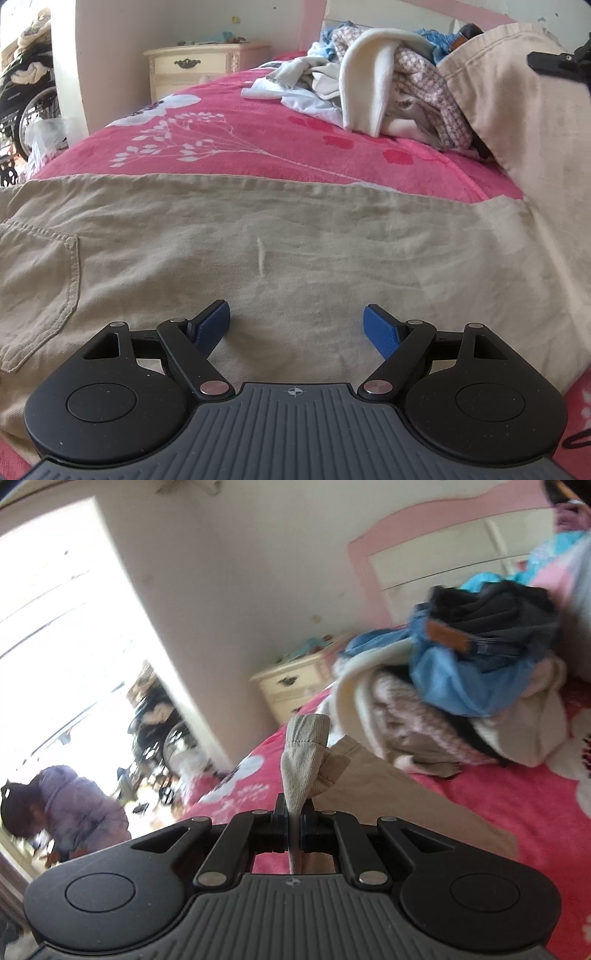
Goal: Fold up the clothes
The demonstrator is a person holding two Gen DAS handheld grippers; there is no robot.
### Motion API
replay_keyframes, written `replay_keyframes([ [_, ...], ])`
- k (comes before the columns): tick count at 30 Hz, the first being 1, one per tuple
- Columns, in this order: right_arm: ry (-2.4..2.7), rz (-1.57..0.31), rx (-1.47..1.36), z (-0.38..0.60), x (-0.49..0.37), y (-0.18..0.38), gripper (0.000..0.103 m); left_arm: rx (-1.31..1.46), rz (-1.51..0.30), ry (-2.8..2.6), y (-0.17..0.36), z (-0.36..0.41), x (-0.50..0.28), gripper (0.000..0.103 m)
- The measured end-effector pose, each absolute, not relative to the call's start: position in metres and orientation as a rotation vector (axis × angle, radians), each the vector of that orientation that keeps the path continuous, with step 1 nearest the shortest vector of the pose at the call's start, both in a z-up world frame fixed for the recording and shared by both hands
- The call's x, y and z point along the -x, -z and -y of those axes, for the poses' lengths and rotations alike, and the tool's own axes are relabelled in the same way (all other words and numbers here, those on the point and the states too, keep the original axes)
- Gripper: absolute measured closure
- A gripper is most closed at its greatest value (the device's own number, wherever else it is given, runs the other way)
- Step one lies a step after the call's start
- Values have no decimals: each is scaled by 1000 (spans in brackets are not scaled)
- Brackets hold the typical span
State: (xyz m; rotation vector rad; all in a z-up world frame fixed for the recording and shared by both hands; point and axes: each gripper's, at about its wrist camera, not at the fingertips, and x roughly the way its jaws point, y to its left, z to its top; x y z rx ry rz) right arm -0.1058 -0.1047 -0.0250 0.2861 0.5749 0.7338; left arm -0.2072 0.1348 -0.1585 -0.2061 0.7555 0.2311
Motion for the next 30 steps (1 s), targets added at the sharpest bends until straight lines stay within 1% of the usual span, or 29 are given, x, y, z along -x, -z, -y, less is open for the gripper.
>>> replay_keyframes([
  [6, -921, -708, -141, 51, 98, 16, 97, 253, -686, -278, 142, -149, 220, 23],
  [10, -1025, -803, -42, 7, 104, 18, 97, 291, -672, -338, 143, -165, 230, 23],
  [13, -1101, -826, 54, -25, 115, 19, 97, 319, -660, -393, 145, -179, 238, 23],
  [17, -1172, -805, 97, -65, 132, 19, 97, 350, -618, -479, 139, -204, 255, 23],
  [25, -1128, -767, -68, -115, 146, 44, 97, 408, -586, -674, 126, -262, 299, 25],
  [28, -1126, -722, -72, -136, 154, 48, 97, 435, -592, -713, 123, -278, 314, 25],
  [30, -1150, -671, -41, -154, 158, 48, 97, 460, -604, -700, 125, -286, 321, 28],
])
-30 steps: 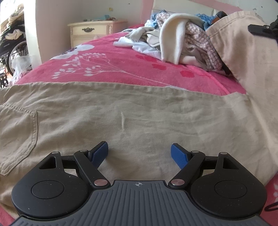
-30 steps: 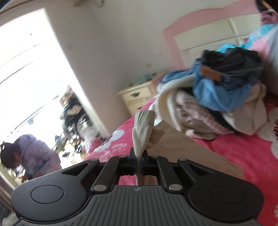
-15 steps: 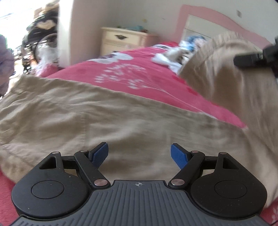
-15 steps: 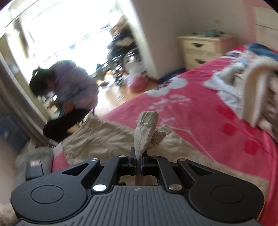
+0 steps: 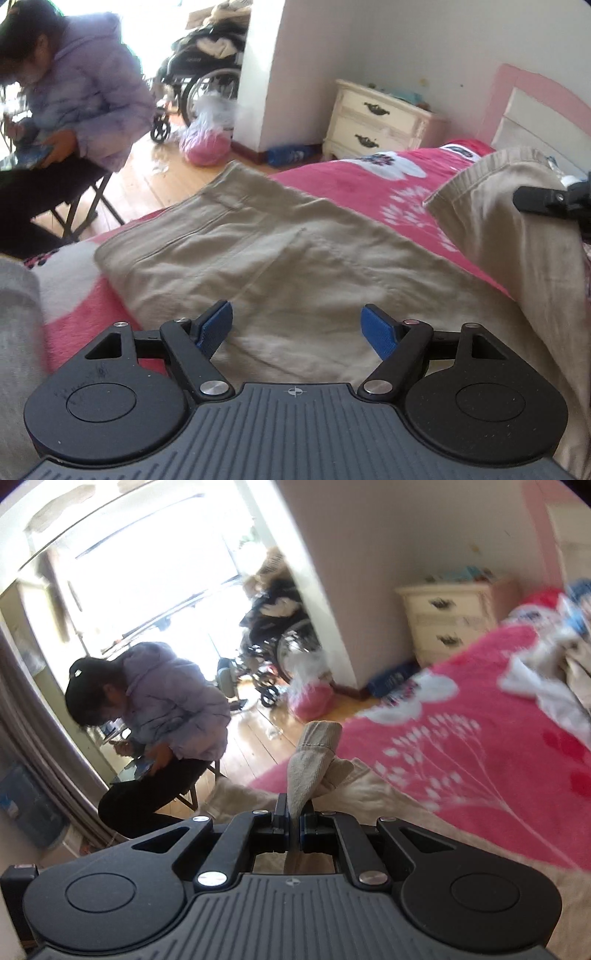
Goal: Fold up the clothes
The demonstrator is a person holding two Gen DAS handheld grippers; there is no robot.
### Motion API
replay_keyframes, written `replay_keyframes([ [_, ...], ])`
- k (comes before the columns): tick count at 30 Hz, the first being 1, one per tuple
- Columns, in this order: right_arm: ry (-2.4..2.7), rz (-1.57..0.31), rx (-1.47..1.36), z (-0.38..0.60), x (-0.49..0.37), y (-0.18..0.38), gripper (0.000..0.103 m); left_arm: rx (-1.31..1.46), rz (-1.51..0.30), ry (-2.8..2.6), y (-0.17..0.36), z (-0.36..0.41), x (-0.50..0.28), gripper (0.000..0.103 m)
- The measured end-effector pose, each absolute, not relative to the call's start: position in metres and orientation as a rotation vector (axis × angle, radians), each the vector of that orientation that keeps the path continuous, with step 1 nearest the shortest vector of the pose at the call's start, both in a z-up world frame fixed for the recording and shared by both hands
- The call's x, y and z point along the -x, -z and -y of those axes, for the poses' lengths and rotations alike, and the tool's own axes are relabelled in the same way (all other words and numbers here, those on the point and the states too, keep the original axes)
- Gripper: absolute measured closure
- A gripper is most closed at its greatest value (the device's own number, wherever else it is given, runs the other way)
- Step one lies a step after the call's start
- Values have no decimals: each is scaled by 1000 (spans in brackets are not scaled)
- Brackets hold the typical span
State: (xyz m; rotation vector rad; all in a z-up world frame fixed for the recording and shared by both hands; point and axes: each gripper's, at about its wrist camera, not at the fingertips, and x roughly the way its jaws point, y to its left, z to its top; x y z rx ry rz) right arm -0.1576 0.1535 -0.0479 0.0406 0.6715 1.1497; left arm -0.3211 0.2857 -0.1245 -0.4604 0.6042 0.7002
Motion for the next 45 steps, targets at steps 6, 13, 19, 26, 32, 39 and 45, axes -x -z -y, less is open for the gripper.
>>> replay_keyframes([
  [6, -1225, -572, 39, -198, 178, 52, 97, 481, -603, -670, 127, -293, 329, 31],
  [13, -1284, -536, 85, -239, 203, 68, 97, 513, -540, -724, 106, -307, 363, 32],
  [19, -1358, -462, 143, -280, 243, 77, 97, 548, -465, -810, 81, -330, 400, 32],
  [26, -1454, -561, 408, -323, 280, 122, 92, 616, -439, -862, 81, -348, 419, 32],
  [32, -1544, -608, 363, -309, 285, 118, 58, 696, -423, -823, 88, -355, 420, 31],
  [39, -1694, -712, 380, -287, 283, 115, 48, 781, -432, -787, 100, -362, 418, 31],
  [45, -1782, -865, 489, -235, 253, 92, 48, 763, -458, -788, 106, -365, 411, 31],
])
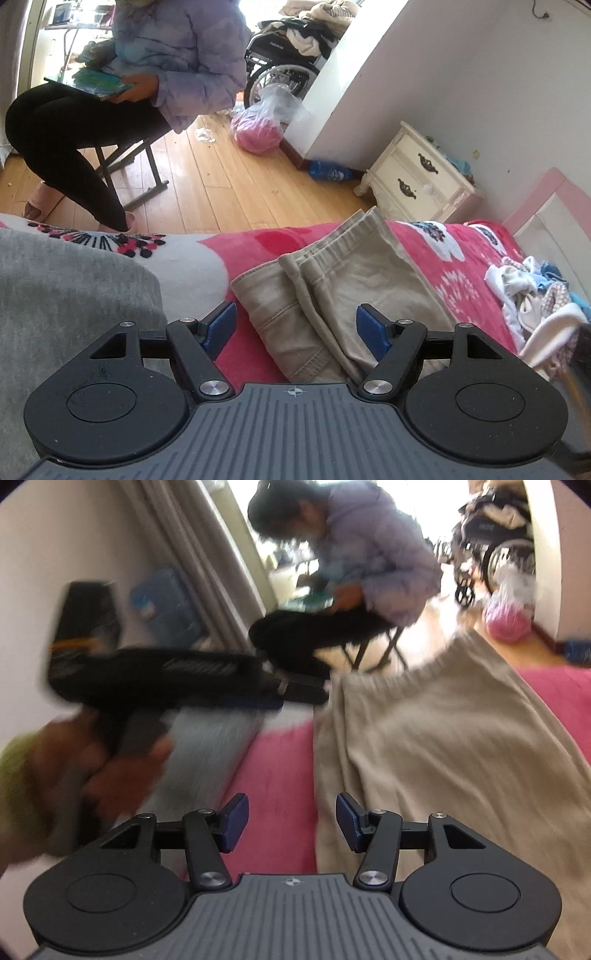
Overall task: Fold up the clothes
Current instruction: 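Open the right gripper to lay the leg end down, then close the right gripper on the trousers hem while the left gripper pinches the waistband edge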
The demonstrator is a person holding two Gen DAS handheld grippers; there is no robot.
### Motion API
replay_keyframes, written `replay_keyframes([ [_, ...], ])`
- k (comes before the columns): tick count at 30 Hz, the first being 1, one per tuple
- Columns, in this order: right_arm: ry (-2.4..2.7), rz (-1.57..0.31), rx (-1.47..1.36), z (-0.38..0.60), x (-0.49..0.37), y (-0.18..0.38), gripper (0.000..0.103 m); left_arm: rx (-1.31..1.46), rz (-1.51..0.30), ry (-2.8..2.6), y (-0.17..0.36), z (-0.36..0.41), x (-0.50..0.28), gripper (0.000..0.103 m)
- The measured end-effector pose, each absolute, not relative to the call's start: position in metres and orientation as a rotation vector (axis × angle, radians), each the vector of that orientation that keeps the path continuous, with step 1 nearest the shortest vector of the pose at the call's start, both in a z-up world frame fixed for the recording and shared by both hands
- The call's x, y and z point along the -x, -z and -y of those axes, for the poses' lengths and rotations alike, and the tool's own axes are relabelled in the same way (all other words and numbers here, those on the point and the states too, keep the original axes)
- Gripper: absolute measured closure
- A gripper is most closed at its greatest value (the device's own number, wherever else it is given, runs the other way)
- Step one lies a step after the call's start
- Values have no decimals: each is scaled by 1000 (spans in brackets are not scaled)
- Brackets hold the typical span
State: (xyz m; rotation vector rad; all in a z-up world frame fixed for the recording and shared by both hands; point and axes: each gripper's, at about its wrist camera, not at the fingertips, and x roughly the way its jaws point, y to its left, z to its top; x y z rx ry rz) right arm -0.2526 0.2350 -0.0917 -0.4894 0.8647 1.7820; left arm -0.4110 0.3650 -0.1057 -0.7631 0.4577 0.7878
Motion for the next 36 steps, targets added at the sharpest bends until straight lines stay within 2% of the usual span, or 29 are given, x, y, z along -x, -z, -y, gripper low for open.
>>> replay_keyframes([
  [7, -1604, -825, 690, -125, 221, 68, 49, 689, -523, -800, 111, -368, 390, 33],
  [9, -1520, -791, 726, -98, 218, 67, 49, 697, -537, -804, 114, -369, 385, 39],
  [14, -1436, -784, 782, -55, 219, 72, 55, 745, -527, -813, 115, -373, 383, 43],
  [17, -1452, -744, 857, -45, 229, 74, 62, 759, -530, -835, 116, -377, 381, 44],
  [21, -1471, -717, 862, -49, 234, 79, 63, 754, -537, -876, 116, -379, 379, 58],
  [28, -1413, -711, 836, -45, 235, 98, 65, 736, -547, -922, 117, -379, 377, 72],
  [32, -1393, -705, 822, -42, 237, 106, 65, 709, -548, -941, 118, -378, 368, 87],
  [36, -1431, -664, 787, -39, 244, 96, 65, 696, -562, -968, 119, -377, 363, 88],
])
